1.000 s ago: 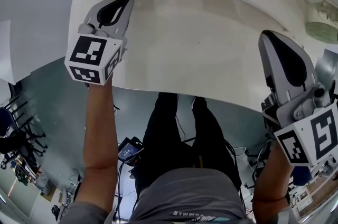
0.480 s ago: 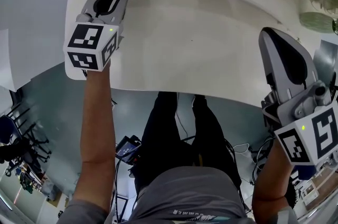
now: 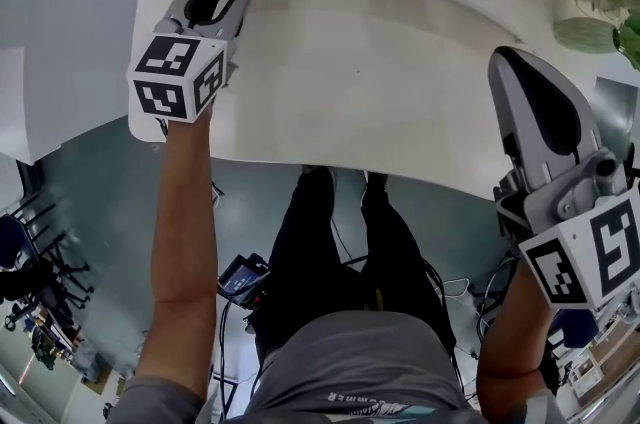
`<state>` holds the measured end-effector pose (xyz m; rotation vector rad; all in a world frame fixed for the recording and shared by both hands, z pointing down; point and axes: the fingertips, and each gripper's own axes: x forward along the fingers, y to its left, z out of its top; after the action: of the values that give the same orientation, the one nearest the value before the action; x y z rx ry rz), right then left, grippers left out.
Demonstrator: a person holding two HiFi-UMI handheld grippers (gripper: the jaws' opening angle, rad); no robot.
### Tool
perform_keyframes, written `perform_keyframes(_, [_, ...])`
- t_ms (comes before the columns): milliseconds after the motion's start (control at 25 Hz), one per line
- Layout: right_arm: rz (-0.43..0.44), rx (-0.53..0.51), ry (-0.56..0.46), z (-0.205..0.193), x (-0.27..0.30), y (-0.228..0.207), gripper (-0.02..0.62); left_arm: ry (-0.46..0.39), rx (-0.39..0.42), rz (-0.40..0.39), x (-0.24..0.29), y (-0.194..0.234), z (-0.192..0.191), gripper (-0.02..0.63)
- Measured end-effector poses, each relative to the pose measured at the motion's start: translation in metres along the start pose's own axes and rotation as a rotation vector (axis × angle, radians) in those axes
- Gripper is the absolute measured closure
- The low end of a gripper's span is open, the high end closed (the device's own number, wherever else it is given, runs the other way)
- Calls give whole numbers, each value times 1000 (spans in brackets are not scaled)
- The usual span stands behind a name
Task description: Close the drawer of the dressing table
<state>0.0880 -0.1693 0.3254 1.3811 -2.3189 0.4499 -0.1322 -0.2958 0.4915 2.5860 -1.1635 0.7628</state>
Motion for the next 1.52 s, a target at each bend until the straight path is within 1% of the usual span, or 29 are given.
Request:
perform_keyframes(160, [1, -13, -19, 9, -18, 1, 594, 1, 6, 3, -22, -11, 7, 537])
perform_keyframes(400, [28, -36, -65, 26, -33, 12, 594, -36, 52, 27, -66, -16, 37, 537])
perform_keyframes(600, [47, -72, -91, 48, -66, 28, 594, -101, 103, 48, -123, -37, 85, 540])
perform_keyframes(840, [70, -113, -120, 80, -91, 36, 594, -185, 157, 67, -176, -56, 146, 566])
perform_keyframes(1000, [83, -138, -156, 102, -115, 40, 594, -250, 204, 70, -214, -80, 188, 600])
perform_keyframes(1080, [89, -147, -166, 110, -130, 43, 594, -271, 223, 67, -234, -96, 207, 601])
perform_keyframes(1320, [107, -170, -196, 125, -163, 42, 594, -322, 266, 65, -283, -138, 251, 601])
perform_keyframes(1520, [127, -193, -225, 141, -192, 49, 594, -348, 300, 80, -324, -168, 276, 601])
